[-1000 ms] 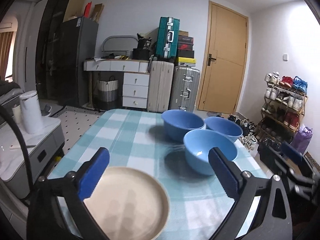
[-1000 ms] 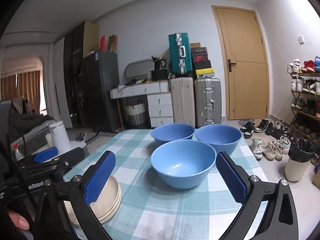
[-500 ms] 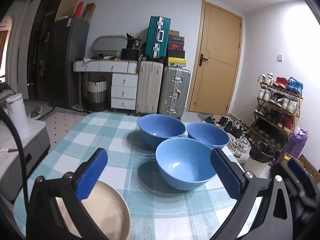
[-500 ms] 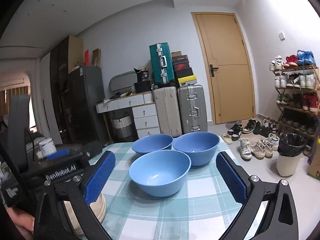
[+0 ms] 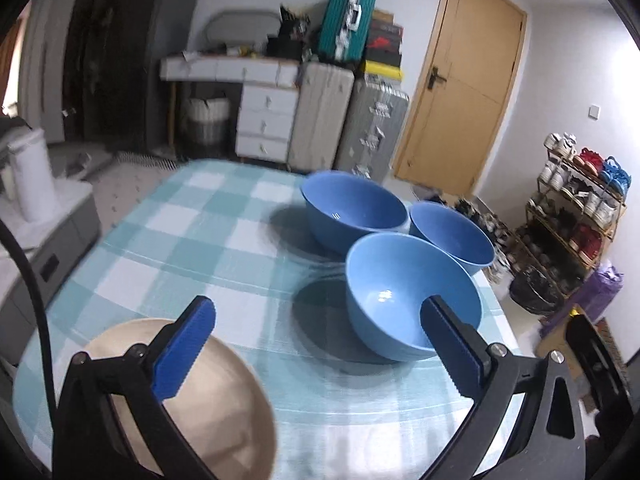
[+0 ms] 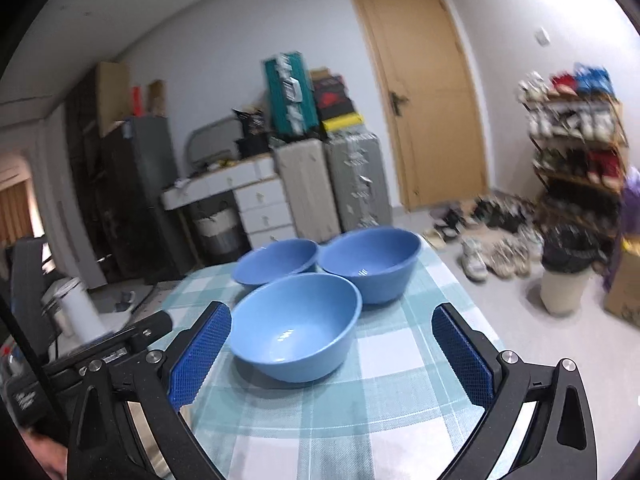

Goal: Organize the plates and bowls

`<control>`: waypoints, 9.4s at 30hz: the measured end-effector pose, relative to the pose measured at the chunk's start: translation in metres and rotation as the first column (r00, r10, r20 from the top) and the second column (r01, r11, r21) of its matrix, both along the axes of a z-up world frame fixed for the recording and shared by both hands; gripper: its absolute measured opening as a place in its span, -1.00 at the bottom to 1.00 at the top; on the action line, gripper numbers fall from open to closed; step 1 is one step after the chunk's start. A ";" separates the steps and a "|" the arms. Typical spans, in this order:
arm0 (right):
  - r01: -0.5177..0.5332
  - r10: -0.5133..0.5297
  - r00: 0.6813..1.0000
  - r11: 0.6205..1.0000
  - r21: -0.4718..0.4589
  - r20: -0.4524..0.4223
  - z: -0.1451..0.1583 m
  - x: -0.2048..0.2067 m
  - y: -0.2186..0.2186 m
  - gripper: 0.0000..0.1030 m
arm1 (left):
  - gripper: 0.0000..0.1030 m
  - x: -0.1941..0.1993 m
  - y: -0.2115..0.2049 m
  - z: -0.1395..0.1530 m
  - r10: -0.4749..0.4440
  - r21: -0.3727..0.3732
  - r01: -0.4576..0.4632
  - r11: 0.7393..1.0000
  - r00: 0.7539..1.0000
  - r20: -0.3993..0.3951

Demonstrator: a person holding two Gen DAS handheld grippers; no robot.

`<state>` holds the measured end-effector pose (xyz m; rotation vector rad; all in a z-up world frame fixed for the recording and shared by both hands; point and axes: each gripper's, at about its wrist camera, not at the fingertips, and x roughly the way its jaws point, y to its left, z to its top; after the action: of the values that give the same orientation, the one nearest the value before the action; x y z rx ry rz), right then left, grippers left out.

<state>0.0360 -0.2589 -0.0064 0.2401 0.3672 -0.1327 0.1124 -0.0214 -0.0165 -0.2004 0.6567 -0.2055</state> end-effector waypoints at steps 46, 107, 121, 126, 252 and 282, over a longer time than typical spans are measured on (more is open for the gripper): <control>-0.032 0.107 0.902 0.982 0.184 -0.418 -0.091 0.188 -0.048 -0.75 | -0.40 0.132 -0.070 -0.084 -0.144 -0.059 0.132 0.989 0.861 -0.487; -0.013 0.087 0.906 0.984 0.178 -0.413 -0.081 0.005 -0.054 -0.80 | -0.71 -0.017 -0.089 -0.092 -0.179 0.057 0.238 0.970 0.849 -0.498; 0.038 -0.015 0.978 0.994 0.106 -0.210 -0.048 -0.021 -0.060 0.19 | -0.05 -0.020 -0.062 -0.064 -0.158 0.006 0.177 0.984 0.893 -0.422; 0.031 -0.026 0.998 0.996 0.078 -0.063 -0.029 -0.039 -0.058 0.46 | -0.04 -0.036 -0.063 -0.043 -0.173 0.061 0.203 0.977 0.931 -0.322; 0.040 0.242 0.823 0.877 0.479 -0.514 -0.076 0.300 -0.235 -0.13 | 0.86 0.210 -0.206 -0.028 -0.279 -0.160 0.229 0.960 0.819 -0.501; -0.074 0.305 0.660 0.936 0.345 -0.686 -0.081 0.301 -0.205 -0.91 | -0.26 0.215 -0.184 -0.059 -0.263 -0.161 0.208 0.965 0.778 -0.571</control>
<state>0.3369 -0.4636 -0.0872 0.4366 1.2342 0.0481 0.3270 -0.2055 -0.0757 -0.2716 1.3029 -0.4251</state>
